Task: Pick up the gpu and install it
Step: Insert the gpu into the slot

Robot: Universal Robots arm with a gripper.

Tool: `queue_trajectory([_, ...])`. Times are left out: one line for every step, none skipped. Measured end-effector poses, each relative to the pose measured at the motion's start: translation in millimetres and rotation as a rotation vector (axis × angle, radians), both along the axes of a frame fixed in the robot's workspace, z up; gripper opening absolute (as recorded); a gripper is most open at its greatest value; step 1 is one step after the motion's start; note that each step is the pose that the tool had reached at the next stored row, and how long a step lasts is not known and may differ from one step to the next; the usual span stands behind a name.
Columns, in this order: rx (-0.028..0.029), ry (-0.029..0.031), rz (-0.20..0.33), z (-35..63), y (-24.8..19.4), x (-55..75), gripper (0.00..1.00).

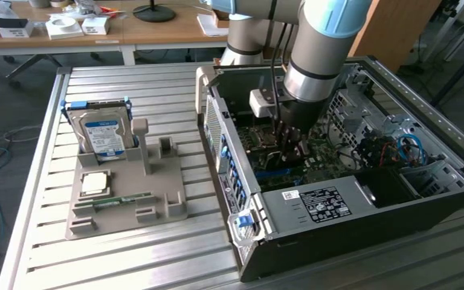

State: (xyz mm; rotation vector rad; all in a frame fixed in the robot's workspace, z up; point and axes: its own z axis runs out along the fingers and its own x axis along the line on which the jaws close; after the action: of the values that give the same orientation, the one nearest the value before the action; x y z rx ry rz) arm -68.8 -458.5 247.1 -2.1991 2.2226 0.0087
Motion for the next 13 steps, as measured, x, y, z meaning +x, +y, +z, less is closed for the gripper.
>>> queue_trajectory([-0.0002, 0.0, 0.0, -0.1, 0.0, 0.0, 0.27])
queue_trajectory([-0.0002, 0.0001, 0.0, 0.0, 0.0, 0.0, 0.27])
queue_trajectory([-0.0002, 0.0001, 0.0, -0.1, 0.0, 0.0, 0.27])
queue_trajectory([0.0, 0.0, 0.0, -0.2, 0.0, 0.0, 0.27])
queue_trajectory([0.0003, -0.0001, 0.0, -0.6, -0.1, -0.1, 0.27])
queue_trajectory([0.0003, -0.0001, 0.0, -0.7, -0.2, -0.1, 0.27])
queue_trajectory([0.0002, -0.0001, 0.0, -0.7, -0.2, -0.1, 0.27])
queue_trajectory([0.0001, -0.0001, 0.0, -0.7, -0.2, -0.1, 0.27])
queue_trajectory([0.0001, -0.0001, 0.0, -0.7, -0.2, -0.1, 0.27])
queue_trajectory([-0.0001, 0.0, 0.0, -0.7, -0.3, -0.1, 0.27])
queue_trajectory([0.0, 0.0, 0.0, -1.0, -0.4, -0.1, 0.27])
queue_trajectory([-0.0001, 0.0001, 0.0, -1.2, -0.5, -0.1, 0.27])
queue_trajectory([-0.0002, 0.0, 0.0, -1.3, -0.4, -0.1, 0.27])
